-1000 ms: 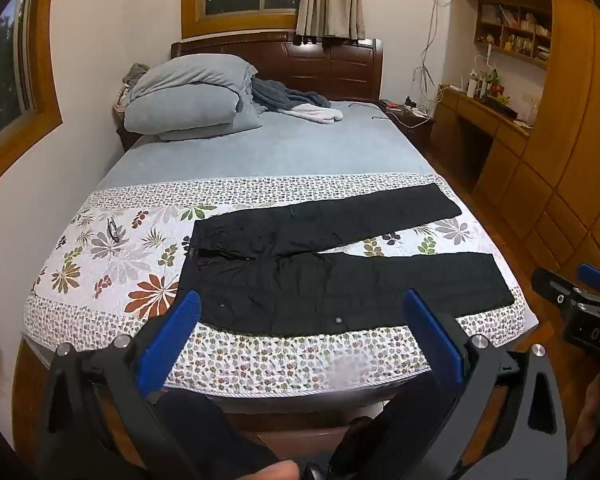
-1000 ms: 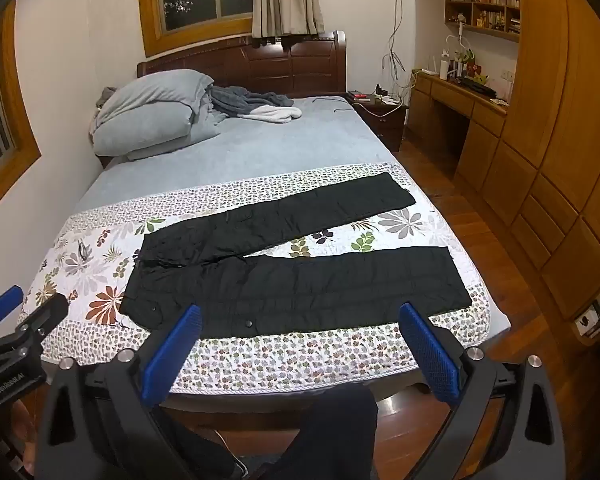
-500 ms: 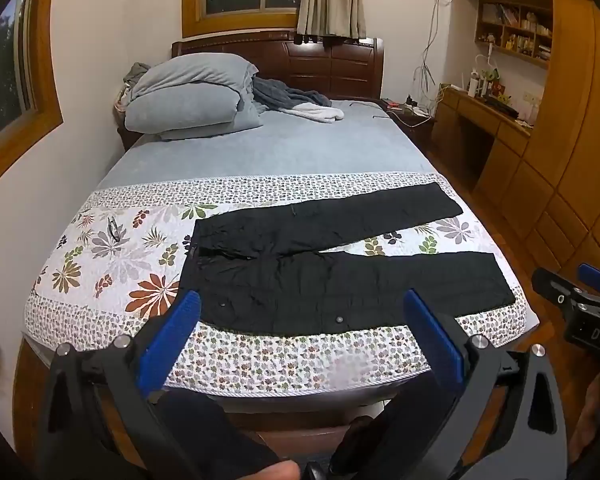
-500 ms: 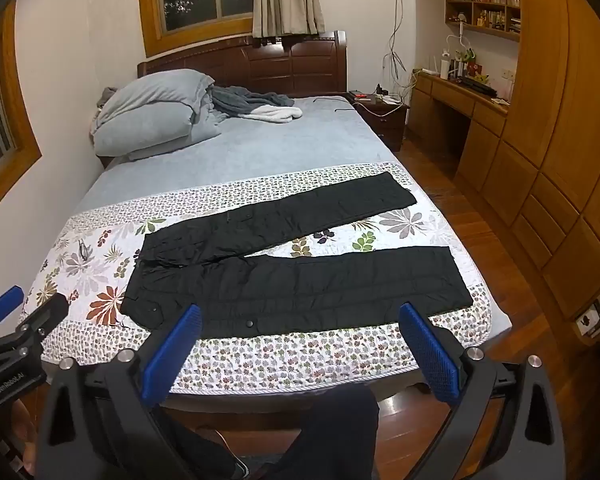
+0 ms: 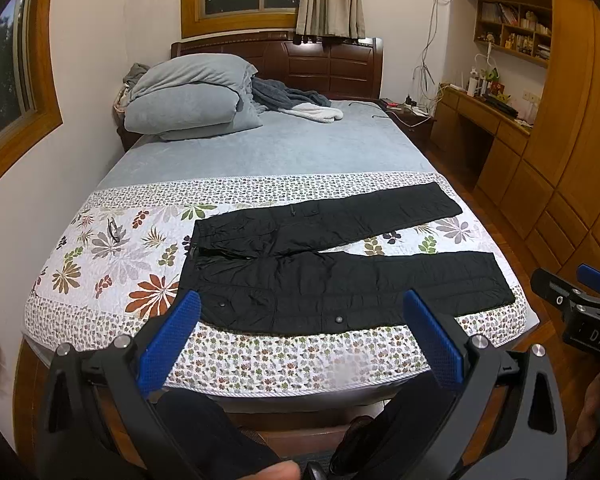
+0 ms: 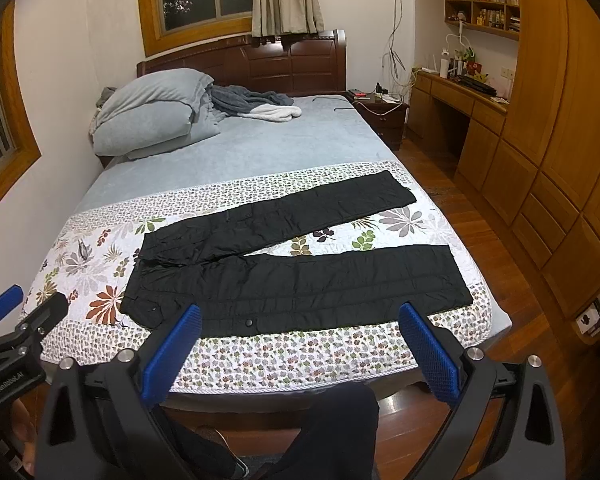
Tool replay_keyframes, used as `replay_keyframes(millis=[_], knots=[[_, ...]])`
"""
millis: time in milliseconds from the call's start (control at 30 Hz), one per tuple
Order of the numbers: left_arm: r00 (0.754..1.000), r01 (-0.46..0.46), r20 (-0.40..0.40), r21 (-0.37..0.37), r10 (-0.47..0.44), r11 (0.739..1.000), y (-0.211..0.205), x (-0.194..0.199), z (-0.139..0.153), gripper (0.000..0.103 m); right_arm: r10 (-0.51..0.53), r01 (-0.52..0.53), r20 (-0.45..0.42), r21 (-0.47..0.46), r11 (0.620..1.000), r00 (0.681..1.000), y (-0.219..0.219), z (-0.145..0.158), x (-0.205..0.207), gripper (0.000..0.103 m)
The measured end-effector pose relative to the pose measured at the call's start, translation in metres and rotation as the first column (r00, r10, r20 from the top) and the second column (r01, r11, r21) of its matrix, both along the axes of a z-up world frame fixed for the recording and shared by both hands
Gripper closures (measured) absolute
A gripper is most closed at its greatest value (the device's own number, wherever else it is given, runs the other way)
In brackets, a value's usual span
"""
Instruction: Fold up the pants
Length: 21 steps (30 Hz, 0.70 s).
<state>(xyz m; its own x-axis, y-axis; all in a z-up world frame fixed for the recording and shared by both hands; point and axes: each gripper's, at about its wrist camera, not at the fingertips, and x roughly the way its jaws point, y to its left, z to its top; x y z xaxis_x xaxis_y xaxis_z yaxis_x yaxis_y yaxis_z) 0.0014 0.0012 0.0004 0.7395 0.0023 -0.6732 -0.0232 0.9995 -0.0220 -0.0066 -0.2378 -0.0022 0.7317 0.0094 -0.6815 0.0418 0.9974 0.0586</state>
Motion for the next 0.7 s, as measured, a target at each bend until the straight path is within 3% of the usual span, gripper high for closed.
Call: replay_keyframes(millis=[700], knots=[[1.000, 0.001, 0.001, -0.001, -0.001, 1.000, -0.0003, -0.0002, 0.0000, 0.003, -0.003, 0.003, 0.000, 0.002, 1.000, 1.000, -0.0032, 0.0024, -0.0013, 0.004]])
